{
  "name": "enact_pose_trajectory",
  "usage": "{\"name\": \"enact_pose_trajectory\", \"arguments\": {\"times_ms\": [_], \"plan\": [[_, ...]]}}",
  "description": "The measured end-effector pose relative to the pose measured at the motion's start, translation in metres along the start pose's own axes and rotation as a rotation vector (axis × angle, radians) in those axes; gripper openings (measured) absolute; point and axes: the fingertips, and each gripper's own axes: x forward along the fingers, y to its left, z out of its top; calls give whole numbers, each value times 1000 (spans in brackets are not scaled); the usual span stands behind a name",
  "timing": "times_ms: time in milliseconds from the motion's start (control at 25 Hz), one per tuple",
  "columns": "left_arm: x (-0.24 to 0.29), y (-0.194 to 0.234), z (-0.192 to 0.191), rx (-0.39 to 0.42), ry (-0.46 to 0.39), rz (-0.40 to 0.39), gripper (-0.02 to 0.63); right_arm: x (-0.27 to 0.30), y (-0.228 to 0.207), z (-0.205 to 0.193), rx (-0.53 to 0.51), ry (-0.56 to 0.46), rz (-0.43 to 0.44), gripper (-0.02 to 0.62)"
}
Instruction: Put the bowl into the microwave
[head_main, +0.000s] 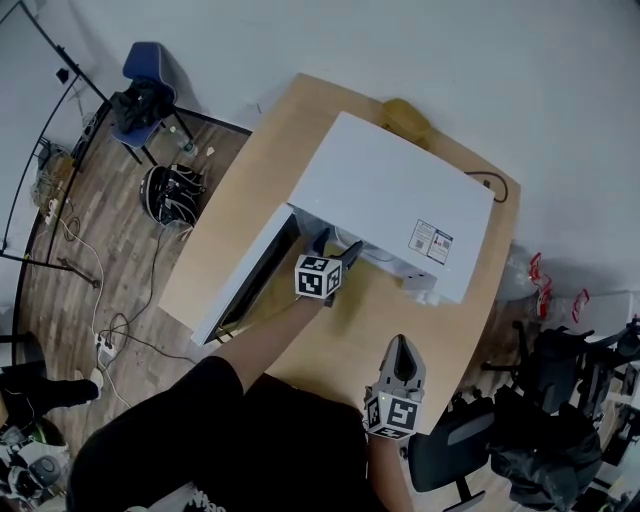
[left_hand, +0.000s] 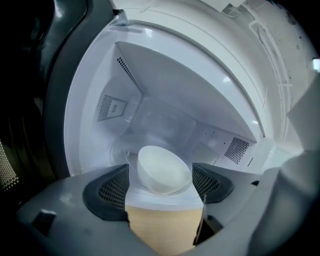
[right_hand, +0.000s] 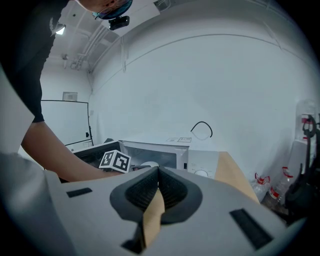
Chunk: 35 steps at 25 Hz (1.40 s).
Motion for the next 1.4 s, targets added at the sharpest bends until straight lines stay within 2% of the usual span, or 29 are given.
{"name": "enact_pose_trajectory", "arguments": {"times_ms": [120, 280, 400, 720, 1120, 1400], "plan": [[-1, -8, -4, 44, 23, -24, 364, -2, 1, 0, -5, -2, 0, 60], [4, -9, -14, 168, 85, -4, 364, -8, 5, -8, 3, 11, -10, 60], [8, -3, -16, 221, 128, 18, 362, -10, 7, -14, 12, 20, -12, 60], [31, -4, -7, 242, 138, 32, 360, -7, -13, -11, 17, 13, -31, 60], [55, 3, 4, 255, 81, 71, 360, -2, -30, -18, 25, 36, -39, 60], [66, 5, 2, 268, 87, 82, 361, -2, -20, -23, 51, 56, -19, 60]]}}
